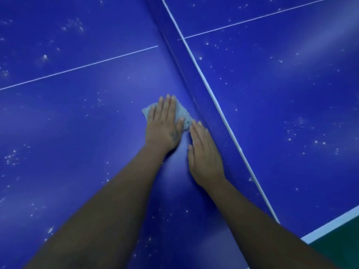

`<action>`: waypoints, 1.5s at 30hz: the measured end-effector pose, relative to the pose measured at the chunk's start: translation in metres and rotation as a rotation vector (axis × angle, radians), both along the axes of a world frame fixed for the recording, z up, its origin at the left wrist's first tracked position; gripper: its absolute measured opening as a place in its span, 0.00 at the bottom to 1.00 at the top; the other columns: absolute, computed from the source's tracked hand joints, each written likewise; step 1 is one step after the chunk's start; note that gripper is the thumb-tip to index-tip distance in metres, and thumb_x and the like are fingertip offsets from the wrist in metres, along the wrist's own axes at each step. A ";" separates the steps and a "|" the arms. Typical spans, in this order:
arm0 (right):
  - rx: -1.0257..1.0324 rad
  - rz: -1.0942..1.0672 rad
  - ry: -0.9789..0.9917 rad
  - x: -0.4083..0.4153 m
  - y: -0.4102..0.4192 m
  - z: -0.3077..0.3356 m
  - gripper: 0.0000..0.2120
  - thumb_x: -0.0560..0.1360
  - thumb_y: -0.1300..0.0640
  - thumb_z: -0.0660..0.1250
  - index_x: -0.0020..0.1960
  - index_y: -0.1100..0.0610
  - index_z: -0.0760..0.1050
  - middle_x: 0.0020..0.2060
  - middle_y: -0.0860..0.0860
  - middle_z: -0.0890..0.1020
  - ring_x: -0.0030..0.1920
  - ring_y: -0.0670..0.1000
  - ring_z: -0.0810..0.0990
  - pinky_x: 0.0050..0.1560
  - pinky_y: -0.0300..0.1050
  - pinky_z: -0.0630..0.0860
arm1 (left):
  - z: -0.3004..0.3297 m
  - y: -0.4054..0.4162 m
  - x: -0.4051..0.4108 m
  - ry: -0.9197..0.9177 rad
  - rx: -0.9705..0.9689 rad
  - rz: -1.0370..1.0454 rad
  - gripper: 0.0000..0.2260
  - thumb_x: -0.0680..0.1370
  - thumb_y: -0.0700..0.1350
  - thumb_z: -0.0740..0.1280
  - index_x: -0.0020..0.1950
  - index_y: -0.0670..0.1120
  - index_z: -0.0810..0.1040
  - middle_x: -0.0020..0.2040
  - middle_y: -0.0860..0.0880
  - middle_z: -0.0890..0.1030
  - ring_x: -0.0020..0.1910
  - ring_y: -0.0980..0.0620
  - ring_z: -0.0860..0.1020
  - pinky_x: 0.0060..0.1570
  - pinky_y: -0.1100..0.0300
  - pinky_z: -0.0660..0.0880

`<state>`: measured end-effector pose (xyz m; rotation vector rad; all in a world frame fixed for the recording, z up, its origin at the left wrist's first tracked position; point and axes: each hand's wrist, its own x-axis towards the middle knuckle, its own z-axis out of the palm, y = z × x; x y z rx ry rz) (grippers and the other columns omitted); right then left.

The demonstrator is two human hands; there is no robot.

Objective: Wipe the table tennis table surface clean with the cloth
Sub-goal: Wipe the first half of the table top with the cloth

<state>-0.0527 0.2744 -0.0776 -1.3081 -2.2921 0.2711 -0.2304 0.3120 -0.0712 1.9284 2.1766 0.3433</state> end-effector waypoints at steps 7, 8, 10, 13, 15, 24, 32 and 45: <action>0.051 -0.057 -0.105 -0.025 0.022 -0.018 0.25 0.83 0.62 0.56 0.78 0.69 0.68 0.79 0.63 0.70 0.80 0.62 0.69 0.80 0.59 0.66 | -0.004 0.002 -0.018 0.052 0.009 -0.020 0.32 0.87 0.59 0.45 0.87 0.43 0.53 0.87 0.44 0.54 0.86 0.44 0.50 0.84 0.46 0.45; 0.039 -0.046 -0.068 -0.024 0.020 -0.019 0.25 0.82 0.64 0.55 0.77 0.69 0.69 0.78 0.63 0.71 0.79 0.61 0.70 0.80 0.59 0.66 | -0.004 -0.006 -0.015 0.064 0.034 -0.031 0.31 0.88 0.58 0.47 0.87 0.42 0.53 0.87 0.44 0.55 0.86 0.43 0.51 0.84 0.45 0.46; 0.010 -0.037 -0.031 -0.024 0.019 -0.017 0.26 0.81 0.65 0.55 0.77 0.69 0.70 0.78 0.62 0.72 0.79 0.61 0.70 0.80 0.60 0.66 | -0.004 -0.010 -0.016 0.071 0.048 -0.098 0.29 0.88 0.56 0.49 0.86 0.42 0.55 0.86 0.44 0.57 0.86 0.43 0.53 0.84 0.44 0.49; -0.007 -0.028 -0.058 -0.026 0.025 -0.013 0.26 0.79 0.64 0.56 0.76 0.68 0.72 0.77 0.62 0.73 0.77 0.62 0.72 0.79 0.60 0.67 | -0.004 0.021 -0.043 0.110 0.063 -0.179 0.30 0.87 0.56 0.49 0.85 0.41 0.59 0.85 0.42 0.61 0.84 0.41 0.59 0.82 0.40 0.57; 0.012 -0.009 -0.074 -0.031 0.034 -0.012 0.25 0.79 0.64 0.58 0.75 0.67 0.74 0.75 0.62 0.75 0.72 0.64 0.76 0.77 0.59 0.68 | -0.003 0.047 -0.062 0.125 -0.009 -0.116 0.33 0.86 0.58 0.46 0.86 0.41 0.56 0.86 0.41 0.58 0.85 0.40 0.56 0.82 0.40 0.54; 0.043 -0.035 -0.074 -0.065 0.068 -0.017 0.22 0.85 0.60 0.61 0.76 0.68 0.71 0.76 0.62 0.74 0.77 0.62 0.73 0.80 0.59 0.66 | -0.004 0.058 -0.065 0.130 0.005 -0.103 0.32 0.86 0.56 0.47 0.87 0.41 0.54 0.87 0.42 0.55 0.86 0.41 0.52 0.84 0.41 0.47; 0.001 -0.024 -0.103 -0.068 0.072 -0.011 0.23 0.84 0.58 0.63 0.76 0.68 0.71 0.76 0.62 0.73 0.77 0.62 0.71 0.80 0.61 0.65 | -0.005 0.074 -0.059 0.111 0.037 -0.171 0.32 0.88 0.60 0.42 0.86 0.41 0.55 0.86 0.42 0.56 0.86 0.42 0.52 0.84 0.41 0.50; -0.098 -0.011 -0.144 -0.068 0.075 -0.003 0.25 0.85 0.54 0.61 0.79 0.64 0.69 0.78 0.59 0.71 0.79 0.60 0.68 0.83 0.59 0.60 | 0.002 0.115 -0.047 0.073 0.023 -0.146 0.31 0.87 0.58 0.41 0.87 0.43 0.54 0.87 0.44 0.56 0.86 0.43 0.51 0.84 0.43 0.46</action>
